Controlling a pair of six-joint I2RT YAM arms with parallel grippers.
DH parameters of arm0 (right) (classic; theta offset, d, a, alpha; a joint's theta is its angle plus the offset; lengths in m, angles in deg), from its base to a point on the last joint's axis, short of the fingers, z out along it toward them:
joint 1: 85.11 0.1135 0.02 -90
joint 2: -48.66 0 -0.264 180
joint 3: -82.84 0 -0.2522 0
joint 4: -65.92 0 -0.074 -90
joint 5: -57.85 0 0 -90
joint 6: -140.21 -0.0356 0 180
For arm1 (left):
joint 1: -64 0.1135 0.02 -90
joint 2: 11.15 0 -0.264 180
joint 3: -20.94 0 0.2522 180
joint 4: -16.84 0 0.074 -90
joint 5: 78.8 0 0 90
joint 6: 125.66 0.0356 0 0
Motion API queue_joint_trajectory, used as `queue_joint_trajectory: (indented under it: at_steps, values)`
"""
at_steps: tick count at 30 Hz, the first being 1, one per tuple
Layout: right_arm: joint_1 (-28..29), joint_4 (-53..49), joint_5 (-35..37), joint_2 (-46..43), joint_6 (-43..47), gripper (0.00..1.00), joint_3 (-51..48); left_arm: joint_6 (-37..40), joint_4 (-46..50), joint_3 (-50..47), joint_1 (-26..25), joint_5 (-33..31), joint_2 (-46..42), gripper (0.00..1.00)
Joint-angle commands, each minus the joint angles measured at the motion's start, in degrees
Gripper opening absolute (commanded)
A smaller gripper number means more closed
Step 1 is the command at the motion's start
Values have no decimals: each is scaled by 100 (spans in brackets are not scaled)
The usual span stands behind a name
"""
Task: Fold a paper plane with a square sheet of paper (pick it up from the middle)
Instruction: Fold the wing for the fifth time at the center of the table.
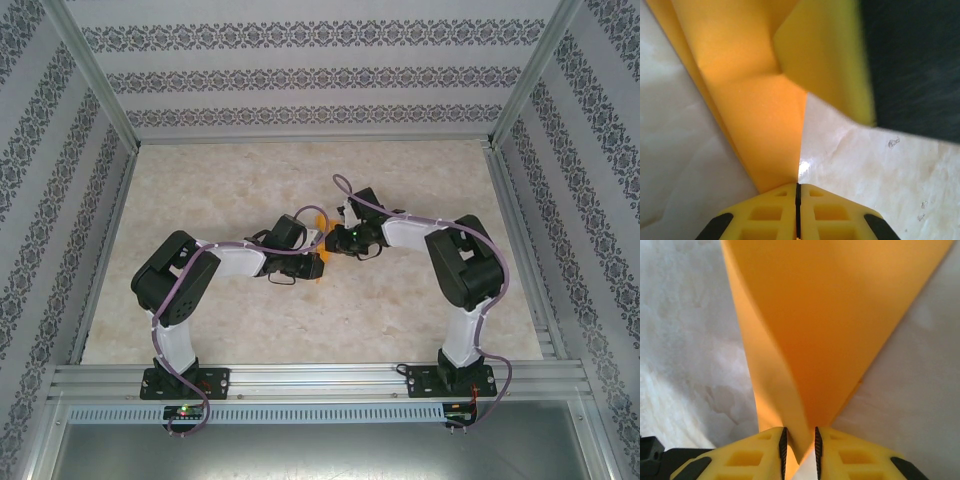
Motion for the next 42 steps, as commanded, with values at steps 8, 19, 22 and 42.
queue_joint_trajectory:
  at_steps: [8, 19, 22, 42]
  values:
    - [-405, -39, -210, -1324, -152, 20, -801, 219, 215, -408, 37, -656, 541, 10]
    - [-86, 2261, -1254, -221, -1607, 5, -867, 243, 188, -414, 35, -472, 478, 10]
    - [-79, 2228, -1208, 98, -1578, 5, -717, 227, 175, -441, 38, -448, 451, 10]
    - [-5, 794, -255, 1000, -570, 3, -163, -486, -313, -18, 237, 683, -25, 15]
